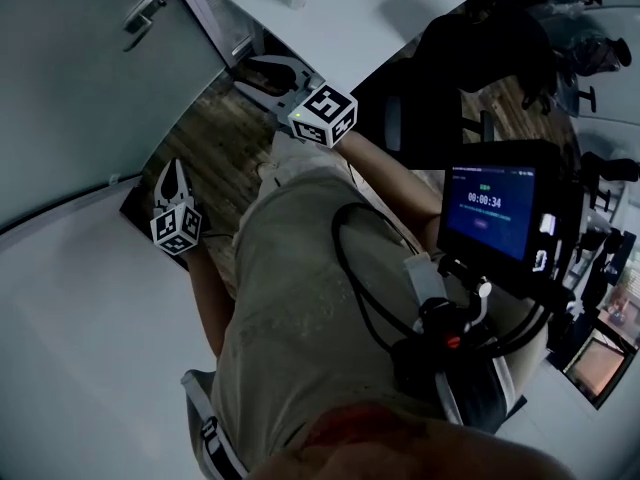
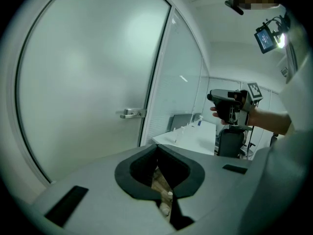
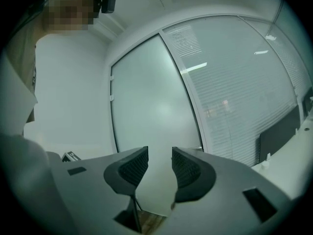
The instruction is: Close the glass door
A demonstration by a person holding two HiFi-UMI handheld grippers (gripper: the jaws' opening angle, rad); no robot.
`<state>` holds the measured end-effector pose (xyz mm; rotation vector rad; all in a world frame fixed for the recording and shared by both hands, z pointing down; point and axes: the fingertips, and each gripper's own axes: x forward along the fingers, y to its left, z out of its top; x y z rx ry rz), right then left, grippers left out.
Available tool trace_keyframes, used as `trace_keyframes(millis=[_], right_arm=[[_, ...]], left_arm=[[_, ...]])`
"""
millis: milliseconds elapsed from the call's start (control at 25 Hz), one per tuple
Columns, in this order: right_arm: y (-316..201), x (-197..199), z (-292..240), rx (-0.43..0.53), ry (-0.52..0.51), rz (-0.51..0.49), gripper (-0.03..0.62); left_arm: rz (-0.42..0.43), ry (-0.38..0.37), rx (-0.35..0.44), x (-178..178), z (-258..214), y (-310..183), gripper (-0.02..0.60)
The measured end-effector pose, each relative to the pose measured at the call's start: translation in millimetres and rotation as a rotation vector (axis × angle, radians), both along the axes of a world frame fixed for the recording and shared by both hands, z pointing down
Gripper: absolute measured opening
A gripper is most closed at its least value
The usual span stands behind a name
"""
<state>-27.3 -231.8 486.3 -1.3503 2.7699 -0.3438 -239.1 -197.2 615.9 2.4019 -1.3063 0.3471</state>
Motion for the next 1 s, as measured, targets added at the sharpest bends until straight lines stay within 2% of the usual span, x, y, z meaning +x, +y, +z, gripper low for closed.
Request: trace_keyframes(millis=[240, 400, 520, 800, 1000], right_arm=[[17.9, 10.3, 25.8, 0.052, 0.082, 0.023, 0.133], [6.3, 19.1, 27.2, 0.055, 0.165, 0.013, 0.132], [-9.8, 40.1, 18.0, 0.043, 0.242, 0.006, 0.062], [-24.1, 56.4, 11.9, 0.056, 0.234, -0.017, 0.06], [-27.1, 80.8, 11.2, 0.038, 0.24, -0.002, 0.06]], left_arm=[[-0.055, 0.015, 0.012, -11.3, 18.7, 10.8, 0.017], [-0.095, 0.007, 0.018, -12.4, 11.4, -1.9, 0.018], [-0.101, -0.013, 0.021, 9.5, -6.9, -21.0, 0.018], [-0.088, -0.042, 0.017, 40.8, -13.1, -42.6, 0.018], [-0.072, -0.031, 0.02, 60.2, -21.3, -45.0, 0.018]])
